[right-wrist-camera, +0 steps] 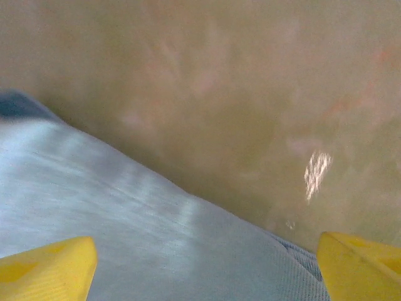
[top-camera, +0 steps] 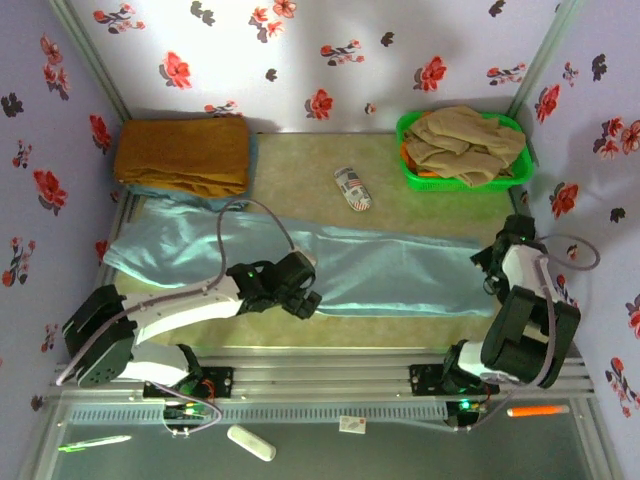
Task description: Fold and stack the trousers
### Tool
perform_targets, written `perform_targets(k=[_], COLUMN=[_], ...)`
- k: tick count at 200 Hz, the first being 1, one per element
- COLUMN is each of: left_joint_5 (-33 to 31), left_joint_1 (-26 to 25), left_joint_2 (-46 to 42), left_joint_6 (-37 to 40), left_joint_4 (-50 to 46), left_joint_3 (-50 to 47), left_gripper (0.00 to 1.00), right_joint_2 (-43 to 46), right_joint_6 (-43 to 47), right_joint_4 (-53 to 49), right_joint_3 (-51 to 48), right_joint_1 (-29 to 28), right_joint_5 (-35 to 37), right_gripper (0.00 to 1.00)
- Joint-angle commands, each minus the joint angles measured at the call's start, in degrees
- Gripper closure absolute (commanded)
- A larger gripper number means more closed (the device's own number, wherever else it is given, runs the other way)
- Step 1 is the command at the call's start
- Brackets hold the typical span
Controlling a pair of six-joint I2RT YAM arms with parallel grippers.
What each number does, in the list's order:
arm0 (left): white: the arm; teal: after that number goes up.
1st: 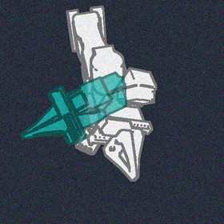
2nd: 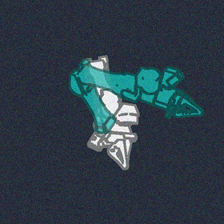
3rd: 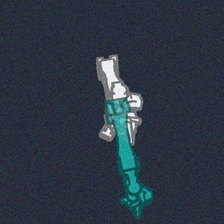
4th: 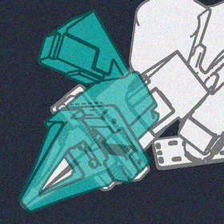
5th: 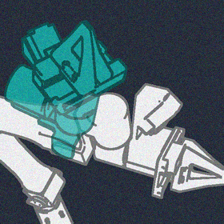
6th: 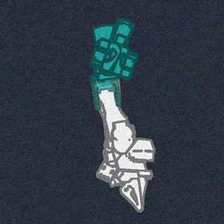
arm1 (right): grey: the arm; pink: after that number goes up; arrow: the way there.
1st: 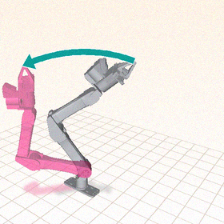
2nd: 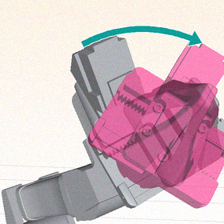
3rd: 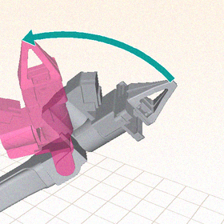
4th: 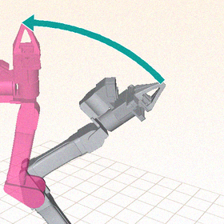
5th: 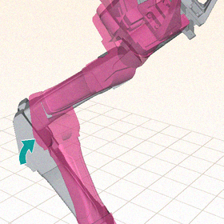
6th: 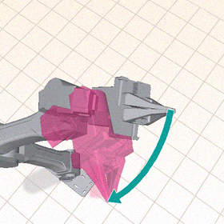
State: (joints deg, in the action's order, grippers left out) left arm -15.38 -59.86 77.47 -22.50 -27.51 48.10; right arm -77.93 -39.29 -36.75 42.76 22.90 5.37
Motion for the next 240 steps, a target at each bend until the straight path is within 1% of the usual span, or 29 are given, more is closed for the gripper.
perform_targets(k=[1,10,26,33,48,55,62,73,81,91,108,125,136,146,156,183,194,204,221,240], left_joint_5=[-0.83,-1.50,-2.20,-2.20,-2.29,-2.40,-2.78,-3.04,-3.17,-3.12,-3.34,-3.62,-4.55,-5.33,-5.69,-7.09,-7.35,-7.03,-5.69,-2.61], left_joint_1=[2.12,2.57,3.41,3.73,4.27,4.56,4.79,5.26,5.64,6.04,6.35,6.55,7.00,7.94,9.59,17.24,21.82,26.34,33.26,40.22], left_joint_2=[-1.63,-2.33,-3.98,-4.85,-6.69,-7.42,-8.07,-9.25,-9.89,-10.65,-11.71,-12.62,-12.79,-12.87,-13.03,-14.96,-16.52,-17.99,-20.29,-21.89], left_joint_6=[-1.40,-1.69,-2.65,-2.88,-3.16,-3.08,-2.99,-2.74,-2.57,-2.46,-2.61,-2.87,-3.60,-4.73,-6.49,-12.69,-15.79,-18.54,-22.00,-24.00], left_joint_4=[-1.29,-1.69,-2.28,-2.33,-2.85,-3.53,-4.16,-4.91,-5.39,-6.00,-6.92,-7.19,-7.45,-7.68,-7.93,-8.62,-8.29,-8.13,-7.25,-5.47], left_joint_3=[1.71,1.66,1.17,0.89,0.43,0.49,0.52,0.51,0.42,0.42,0.51,0.40,0.53,0.51,0.35,-1.40,-3.01,-4.76,-7.60,-10.46], left_gripper=[0.01,0.02,0.02,0.02,0.03,0.03,0.03,0.03,0.03,0.03,0.04,0.05,0.05,0.05,0.05,0.03,0.00,0.00,0.00,0.00], right_joint_2=[-2.58,-3.70,-5.52,-5.97,-6.16,-6.27,-6.61,-7.25,-7.59,-7.29,-3.96,2.72,7.14,10.47,12.95,17.52,18.71,19.27,17.83,12.53], right_joint_6=[-1.79,-1.61,-1.49,-1.49,-1.41,-1.34,-1.10,-1.05,-0.90,-0.70,-0.45,-0.44,0.12,0.24,0.15,-3.40,-5.83,-8.13,-11.12,-13.39], right_joint_4=[0.94,2.47,2.27,2.57,2.92,3.30,3.35,3.99,4.18,4.47,3.92,2.67,1.11,-0.60,-2.97,-6.62,-6.90,-6.87,-6.19,-5.63], right_joint_3=[-3.73,-4.72,-4.07,-3.76,-3.09,-2.98,-2.71,-2.74,-2.77,-2.69,-2.65,-2.20,-0.98,0.46,2.34,5.55,6.75,8.15,11.92,18.15], right_joint_1=[0.25,0.22,0.39,0.61,0.66,0.75,0.77,0.82,0.92,0.93,1.01,0.54,-1.10,-3.76,-7.72,-20.70,-26.53,-32.64,-44.38,-56.43], right_joint_5=[-4.62,-5.84,-5.36,-5.84,-6.63,-7.14,-7.46,-7.77,-8.11,-8.35,-7.60,-8.62,-9.75,-10.66,-10.31,-8.33,-7.36,-5.40,-0.87,4.21], right_gripper=[0.13,0.17,0.21,0.25,0.40,0.48,0.61,0.78,0.89,1.00,1.00,1.00,1.00,1.00,1.00,1.00,1.00,1.00,1.00,1.00])
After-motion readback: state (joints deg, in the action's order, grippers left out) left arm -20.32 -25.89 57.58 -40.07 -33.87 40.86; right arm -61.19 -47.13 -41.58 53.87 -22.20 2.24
